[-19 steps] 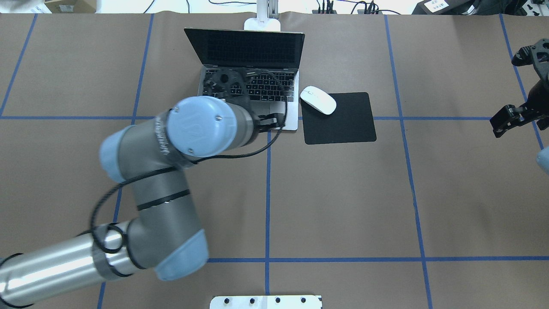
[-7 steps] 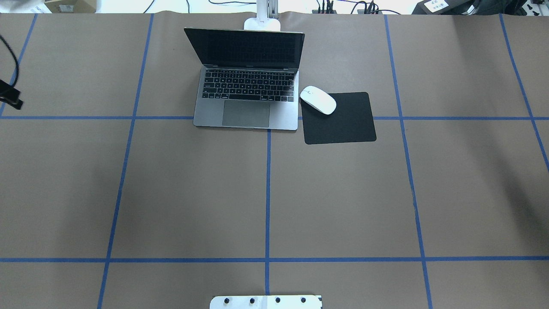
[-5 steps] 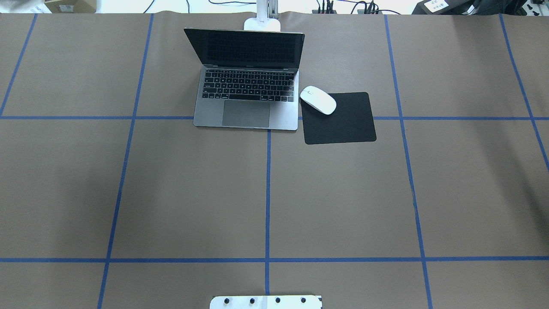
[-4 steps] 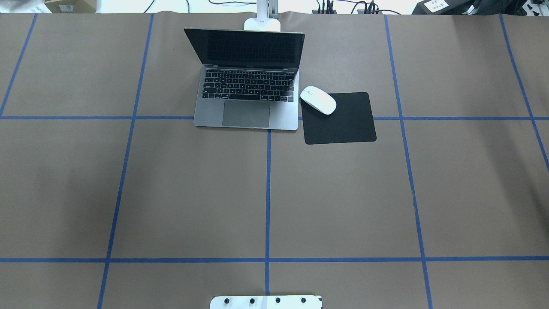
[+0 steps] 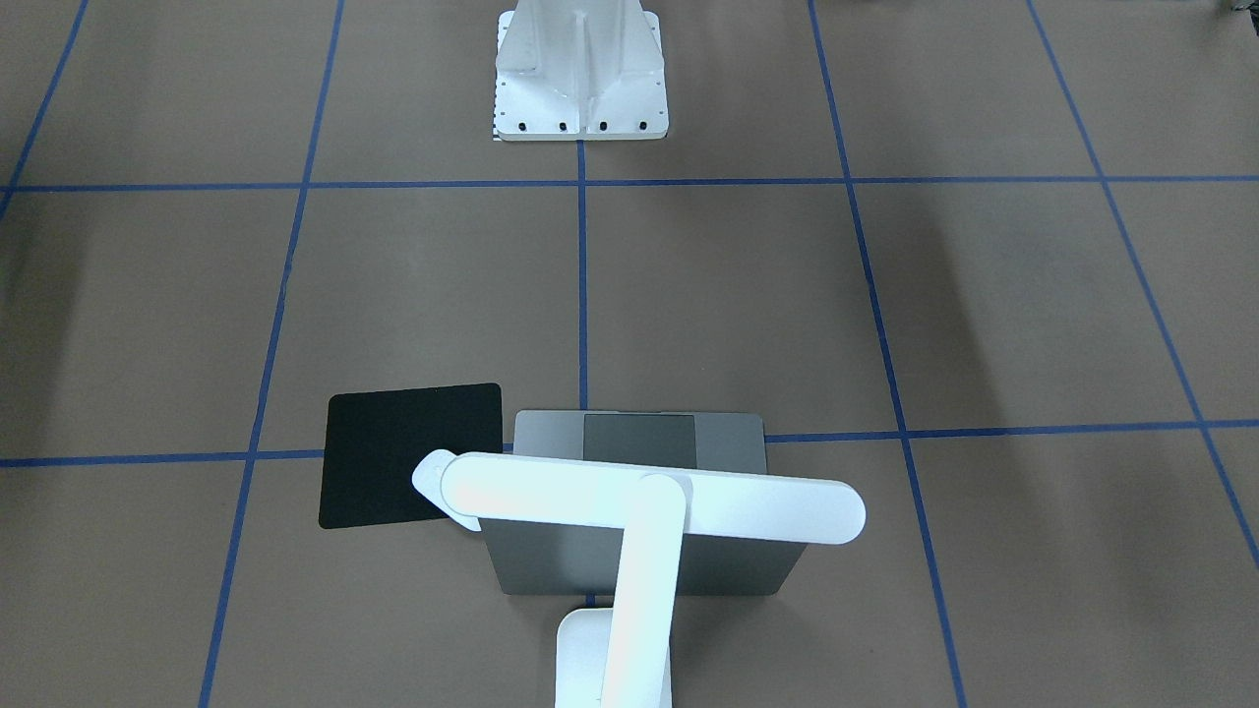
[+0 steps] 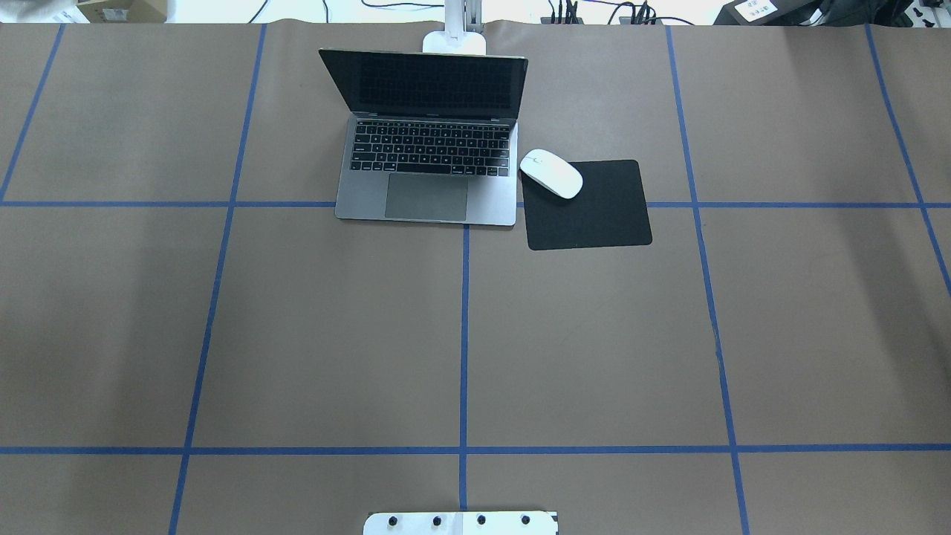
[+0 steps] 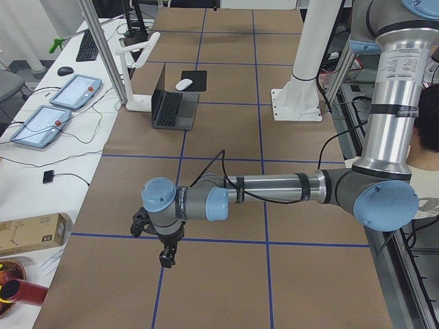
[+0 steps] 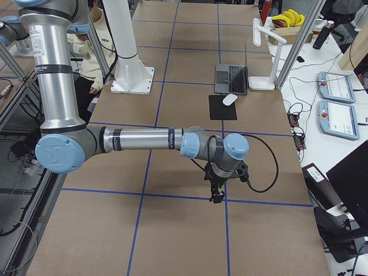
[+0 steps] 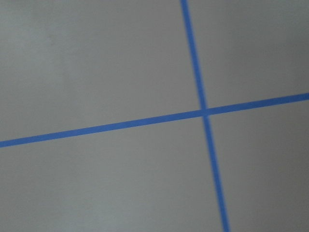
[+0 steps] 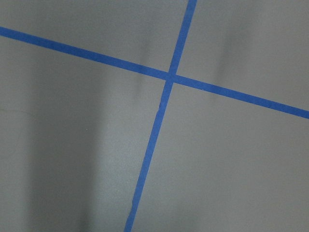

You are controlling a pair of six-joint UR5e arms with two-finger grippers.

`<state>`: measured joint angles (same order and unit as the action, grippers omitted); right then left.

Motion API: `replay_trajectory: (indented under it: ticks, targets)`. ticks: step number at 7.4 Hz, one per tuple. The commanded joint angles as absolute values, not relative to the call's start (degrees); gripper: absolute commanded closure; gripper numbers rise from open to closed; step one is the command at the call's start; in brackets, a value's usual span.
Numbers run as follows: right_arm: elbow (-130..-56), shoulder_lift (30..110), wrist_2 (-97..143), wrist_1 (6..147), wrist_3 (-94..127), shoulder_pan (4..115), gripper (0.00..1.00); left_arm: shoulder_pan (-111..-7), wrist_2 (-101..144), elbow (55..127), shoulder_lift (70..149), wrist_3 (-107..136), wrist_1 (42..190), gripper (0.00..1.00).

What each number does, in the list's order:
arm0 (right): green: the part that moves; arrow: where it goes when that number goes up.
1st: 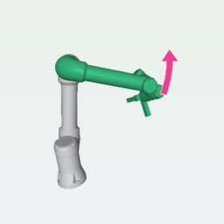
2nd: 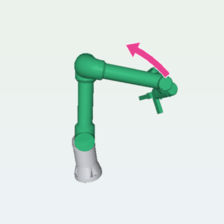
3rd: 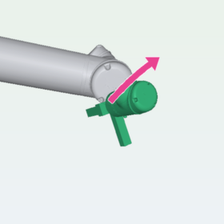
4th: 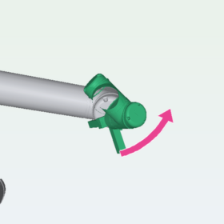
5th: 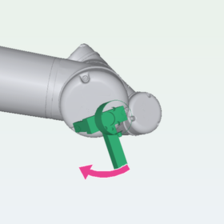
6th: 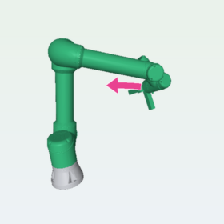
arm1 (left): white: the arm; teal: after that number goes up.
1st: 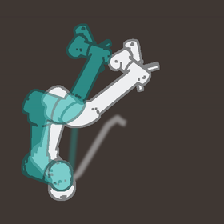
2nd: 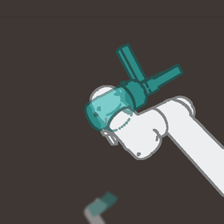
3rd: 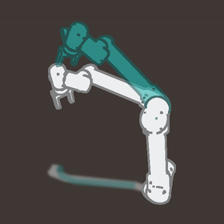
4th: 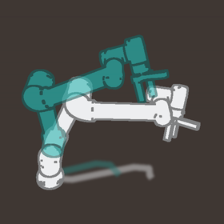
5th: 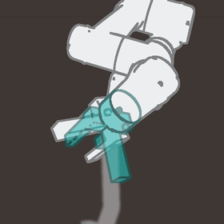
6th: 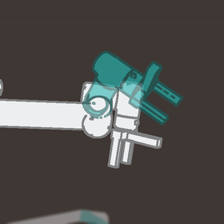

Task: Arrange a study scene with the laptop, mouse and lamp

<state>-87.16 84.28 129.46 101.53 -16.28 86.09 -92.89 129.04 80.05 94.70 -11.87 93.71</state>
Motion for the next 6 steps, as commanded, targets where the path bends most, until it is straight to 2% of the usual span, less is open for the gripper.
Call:
replay_trajectory:
  ticks: [1, 6]
  targets:
    - [-87.19, 84.20, 129.29, 101.51, -15.82, 86.22, 0.00, -93.69, 129.81, 79.10, 94.04, -11.69, 93.43, 0.01]
    - [-87.19, 84.55, 129.64, 101.60, -15.64, 86.75, 0.00, -94.83, 136.93, 79.45, 94.30, -5.98, 93.16, 0.01]
